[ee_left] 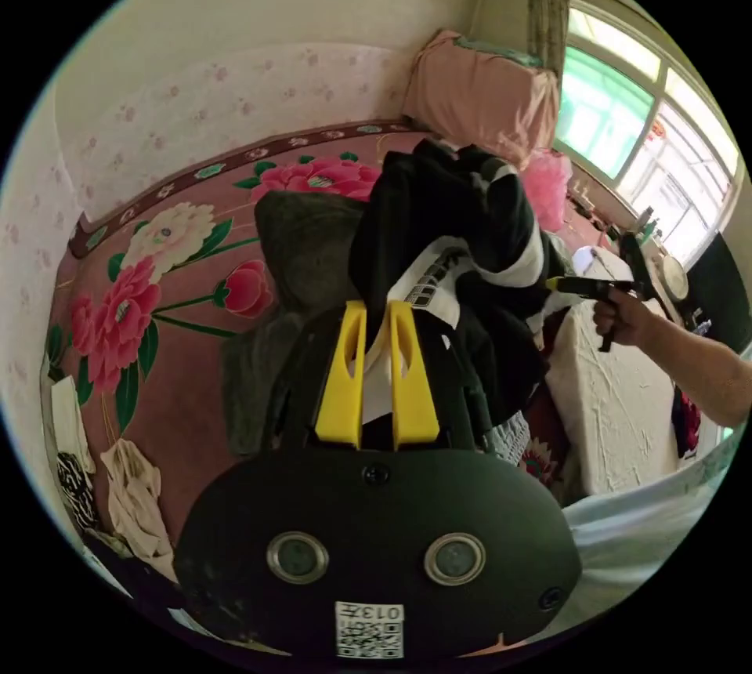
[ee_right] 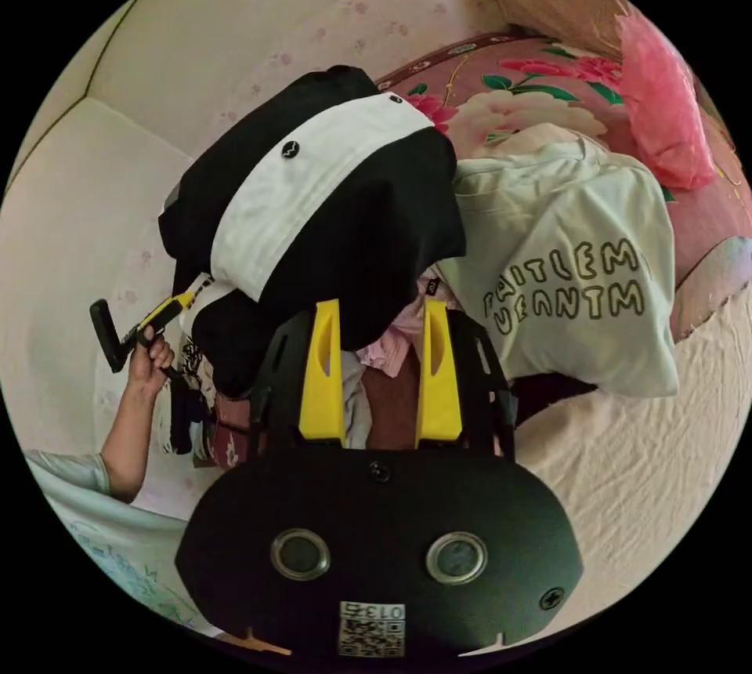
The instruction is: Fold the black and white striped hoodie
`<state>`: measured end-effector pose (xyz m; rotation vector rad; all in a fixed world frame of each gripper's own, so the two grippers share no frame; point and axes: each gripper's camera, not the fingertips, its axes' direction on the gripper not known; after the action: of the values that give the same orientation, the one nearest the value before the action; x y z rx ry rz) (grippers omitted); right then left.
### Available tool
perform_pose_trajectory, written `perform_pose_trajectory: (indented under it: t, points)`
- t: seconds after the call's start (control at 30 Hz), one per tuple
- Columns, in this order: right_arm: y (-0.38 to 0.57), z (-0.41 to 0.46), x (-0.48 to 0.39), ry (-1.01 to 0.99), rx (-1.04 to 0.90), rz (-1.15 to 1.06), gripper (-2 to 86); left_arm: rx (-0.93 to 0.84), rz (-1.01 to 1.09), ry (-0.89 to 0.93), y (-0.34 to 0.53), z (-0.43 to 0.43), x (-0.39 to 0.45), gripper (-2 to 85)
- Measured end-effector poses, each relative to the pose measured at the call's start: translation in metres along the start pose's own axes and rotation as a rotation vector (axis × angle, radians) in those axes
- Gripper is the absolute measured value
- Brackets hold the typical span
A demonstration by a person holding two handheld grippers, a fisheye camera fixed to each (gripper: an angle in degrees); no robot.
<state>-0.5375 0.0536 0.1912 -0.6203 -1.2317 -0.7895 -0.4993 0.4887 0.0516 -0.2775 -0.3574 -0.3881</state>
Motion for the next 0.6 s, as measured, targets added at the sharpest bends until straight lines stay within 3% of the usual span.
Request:
perform_pose_trajectory:
  t: [0.17, 0.33, 0.5, 0.6]
  points:
    - [0.016, -0.018, -0.045, -0.001, 0.053, -0.139, 1.3, 0.175, -0.066, 0.227, 0.007, -0.034, -0.011, 1.7]
    - [0.049, -0.164, -0.099, -0.175, 0.506, -0.245, 0.4, 0.509, 0.107, 0.307, -0.017, -0.116, 0.015, 1.1]
    - [0.123, -0.316, -0.168, -0.013, 0.868, -0.466, 0.1, 0.897, 0.280, 0.462, -0.041, -0.199, 0.049, 1.0]
    - [0.204, -0.391, -0.205, 0.188, 1.078, -0.556, 0.0, 0.985, 0.284, 0.654, -0.051, -0.203, 0.063, 1.0]
